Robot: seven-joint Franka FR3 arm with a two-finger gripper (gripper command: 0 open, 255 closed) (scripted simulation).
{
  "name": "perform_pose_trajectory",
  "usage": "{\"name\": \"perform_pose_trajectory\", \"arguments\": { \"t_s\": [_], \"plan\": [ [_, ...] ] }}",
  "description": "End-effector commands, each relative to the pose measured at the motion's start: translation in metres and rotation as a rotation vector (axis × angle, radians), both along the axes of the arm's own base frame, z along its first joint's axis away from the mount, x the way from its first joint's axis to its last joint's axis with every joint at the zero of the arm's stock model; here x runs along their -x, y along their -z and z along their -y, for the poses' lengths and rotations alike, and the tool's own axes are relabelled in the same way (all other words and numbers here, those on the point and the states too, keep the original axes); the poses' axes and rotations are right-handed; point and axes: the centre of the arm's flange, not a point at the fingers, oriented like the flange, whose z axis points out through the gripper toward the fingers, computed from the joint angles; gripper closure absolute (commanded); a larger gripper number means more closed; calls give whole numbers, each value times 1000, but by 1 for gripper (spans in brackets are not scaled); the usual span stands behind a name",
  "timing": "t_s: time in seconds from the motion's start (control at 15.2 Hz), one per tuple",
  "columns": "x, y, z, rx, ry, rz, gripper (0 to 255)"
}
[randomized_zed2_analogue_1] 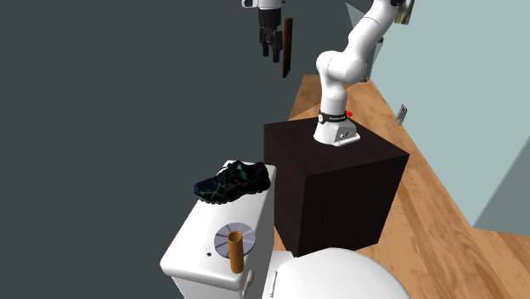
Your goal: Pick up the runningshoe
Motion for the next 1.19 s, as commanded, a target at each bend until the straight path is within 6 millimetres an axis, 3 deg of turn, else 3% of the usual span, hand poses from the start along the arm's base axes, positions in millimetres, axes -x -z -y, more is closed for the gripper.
{"name": "perform_pose_trajectory", "arguments": {
  "t_s": [0.0,1.12],
  "plan": [
    [0,0,0,0,0,0,0],
    [-132,147,-105,3,-337,-12,0]
  ]
}}
